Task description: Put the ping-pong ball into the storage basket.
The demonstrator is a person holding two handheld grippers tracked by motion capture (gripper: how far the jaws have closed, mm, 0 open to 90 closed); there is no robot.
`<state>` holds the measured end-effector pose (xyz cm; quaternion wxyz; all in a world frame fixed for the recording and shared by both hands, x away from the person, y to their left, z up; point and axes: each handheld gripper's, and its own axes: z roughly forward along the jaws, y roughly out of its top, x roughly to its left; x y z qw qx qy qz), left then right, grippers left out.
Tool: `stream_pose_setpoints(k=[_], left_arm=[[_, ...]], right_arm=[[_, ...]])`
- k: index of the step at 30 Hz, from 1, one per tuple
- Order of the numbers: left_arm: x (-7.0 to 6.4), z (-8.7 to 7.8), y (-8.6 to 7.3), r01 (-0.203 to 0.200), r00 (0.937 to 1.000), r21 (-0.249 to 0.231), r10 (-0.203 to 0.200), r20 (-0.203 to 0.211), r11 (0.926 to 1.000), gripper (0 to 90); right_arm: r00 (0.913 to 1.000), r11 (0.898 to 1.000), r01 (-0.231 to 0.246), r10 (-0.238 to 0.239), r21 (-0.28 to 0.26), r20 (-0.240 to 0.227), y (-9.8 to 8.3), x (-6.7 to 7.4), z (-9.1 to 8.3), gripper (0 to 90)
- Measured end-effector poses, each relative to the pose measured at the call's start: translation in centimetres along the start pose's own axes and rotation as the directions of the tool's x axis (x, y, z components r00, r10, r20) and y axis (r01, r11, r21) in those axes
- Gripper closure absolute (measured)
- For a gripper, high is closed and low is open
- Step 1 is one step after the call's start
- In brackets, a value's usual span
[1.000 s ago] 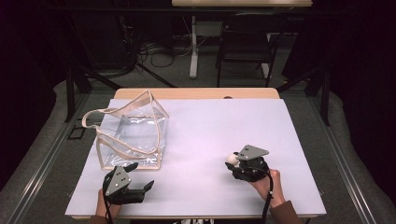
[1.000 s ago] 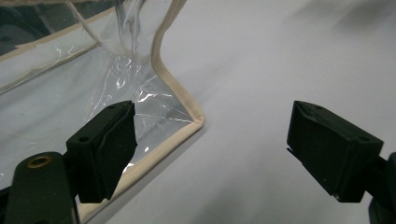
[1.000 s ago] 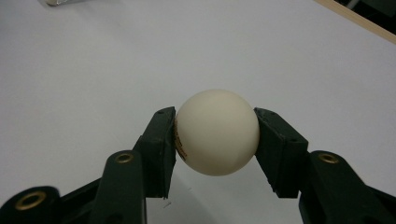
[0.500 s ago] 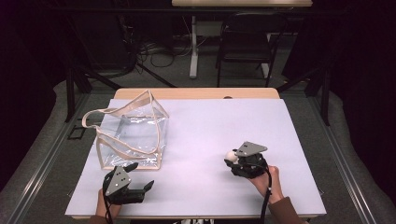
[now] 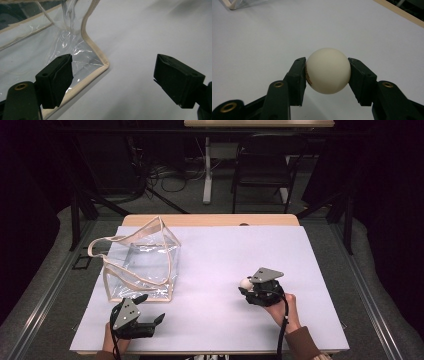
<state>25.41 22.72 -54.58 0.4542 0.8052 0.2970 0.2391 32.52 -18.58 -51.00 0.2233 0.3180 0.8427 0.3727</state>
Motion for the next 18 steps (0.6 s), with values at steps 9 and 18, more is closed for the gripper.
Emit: stream_pose_setpoints(k=[9,18], left_arm=[[0.0,0.0,0.0,0.000,1.0000,0.000,0.000,-0.001,1.0000,16.1],[0.0,0.0,0.0,-0.001,1.0000,-0.001,0.001,-0.003,1.0000,16.1]], right_arm=[[1.0000,1.000,-0.001,0.002,0.005,-0.006,0.5,-0.4,0.9,50.7],[1.0000,1.000,0.005,-0.005,0.001,-0.003,1.3,-0.6,1.2,50.8]])
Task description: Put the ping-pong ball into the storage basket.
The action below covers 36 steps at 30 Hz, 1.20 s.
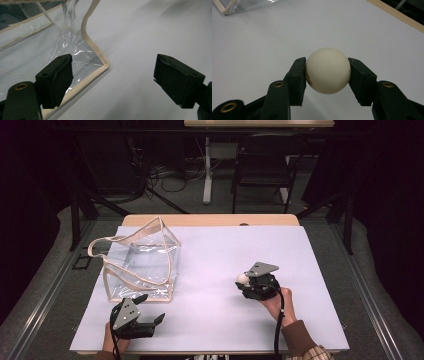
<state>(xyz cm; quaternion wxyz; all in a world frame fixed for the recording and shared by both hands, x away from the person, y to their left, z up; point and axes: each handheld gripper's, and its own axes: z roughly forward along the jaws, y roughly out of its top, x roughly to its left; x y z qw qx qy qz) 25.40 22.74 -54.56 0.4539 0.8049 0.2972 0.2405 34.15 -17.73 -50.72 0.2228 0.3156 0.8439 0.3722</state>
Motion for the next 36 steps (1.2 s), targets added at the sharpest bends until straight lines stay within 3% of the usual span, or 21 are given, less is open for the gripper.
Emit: stream_pose_setpoints(k=[36], left_arm=[[0.0,0.0,0.0,-0.002,1.0000,0.001,0.002,-0.001,1.0000,16.1]], right_arm=[[0.9994,0.999,0.034,-0.034,0.008,0.004,2.3,-0.5,1.2,50.8]])
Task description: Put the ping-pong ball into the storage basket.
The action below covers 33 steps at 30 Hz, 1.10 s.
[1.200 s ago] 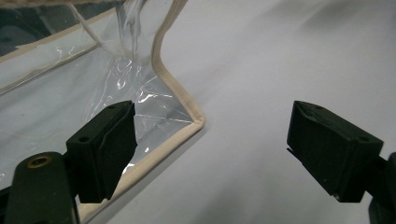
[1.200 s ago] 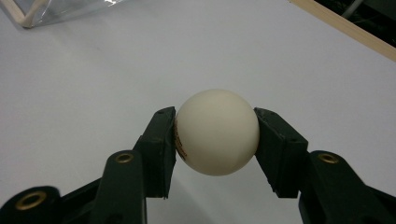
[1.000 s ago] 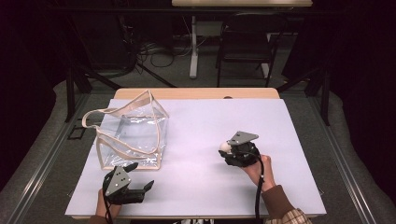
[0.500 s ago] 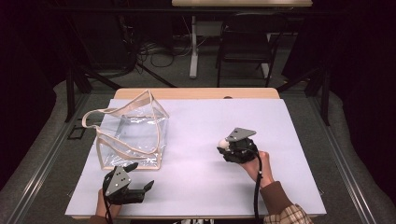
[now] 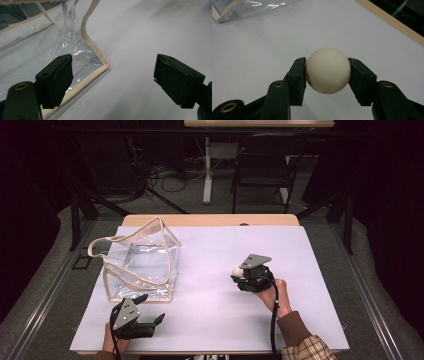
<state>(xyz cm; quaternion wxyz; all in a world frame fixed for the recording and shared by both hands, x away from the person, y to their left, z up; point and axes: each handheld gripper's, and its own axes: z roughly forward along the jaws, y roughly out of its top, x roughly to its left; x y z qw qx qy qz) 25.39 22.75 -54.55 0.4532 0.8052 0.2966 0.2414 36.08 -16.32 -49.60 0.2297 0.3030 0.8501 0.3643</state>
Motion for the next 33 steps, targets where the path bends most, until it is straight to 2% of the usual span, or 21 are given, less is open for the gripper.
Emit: stream_pose_setpoints(k=[33], left_arm=[[0.0,0.0,0.0,-0.001,1.0000,-0.001,0.001,-0.001,1.0000,16.1]], right_arm=[[0.9993,0.999,0.032,-0.032,-0.027,0.019,2.8,-1.2,-1.4,50.9]])
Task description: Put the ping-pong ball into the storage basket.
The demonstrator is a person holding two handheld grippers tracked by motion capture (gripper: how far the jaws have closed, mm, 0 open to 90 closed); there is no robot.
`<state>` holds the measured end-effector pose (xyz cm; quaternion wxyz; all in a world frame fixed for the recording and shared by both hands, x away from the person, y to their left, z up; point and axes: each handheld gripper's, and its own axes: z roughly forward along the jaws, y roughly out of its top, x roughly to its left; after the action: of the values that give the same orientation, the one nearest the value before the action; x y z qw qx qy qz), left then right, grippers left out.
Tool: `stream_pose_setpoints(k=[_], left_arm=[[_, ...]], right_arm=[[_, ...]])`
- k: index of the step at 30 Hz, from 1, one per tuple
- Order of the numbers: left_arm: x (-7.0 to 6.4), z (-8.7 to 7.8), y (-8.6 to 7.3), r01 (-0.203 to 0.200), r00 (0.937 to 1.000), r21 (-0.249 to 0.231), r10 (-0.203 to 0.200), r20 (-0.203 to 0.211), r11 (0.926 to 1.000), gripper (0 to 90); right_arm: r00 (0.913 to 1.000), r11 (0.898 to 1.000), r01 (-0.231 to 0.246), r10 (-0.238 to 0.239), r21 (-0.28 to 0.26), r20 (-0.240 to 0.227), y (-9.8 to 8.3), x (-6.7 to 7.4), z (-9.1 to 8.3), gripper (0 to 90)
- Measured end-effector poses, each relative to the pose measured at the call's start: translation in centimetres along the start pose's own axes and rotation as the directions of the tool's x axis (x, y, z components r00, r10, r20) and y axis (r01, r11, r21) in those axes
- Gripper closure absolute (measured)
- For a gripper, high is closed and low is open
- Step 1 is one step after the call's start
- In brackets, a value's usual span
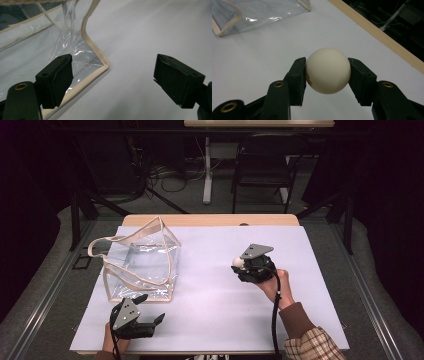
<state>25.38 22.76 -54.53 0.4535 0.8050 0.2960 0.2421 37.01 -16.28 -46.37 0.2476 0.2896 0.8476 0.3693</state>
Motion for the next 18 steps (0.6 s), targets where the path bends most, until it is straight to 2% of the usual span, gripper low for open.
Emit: stream_pose_setpoints(k=[18], left_arm=[[0.0,0.0,0.0,-0.001,1.0000,0.001,0.001,0.004,1.0000,16.0]], right_arm=[[0.9997,1.000,0.024,-0.024,-0.006,0.009,1.4,-0.5,-0.6,50.9]])
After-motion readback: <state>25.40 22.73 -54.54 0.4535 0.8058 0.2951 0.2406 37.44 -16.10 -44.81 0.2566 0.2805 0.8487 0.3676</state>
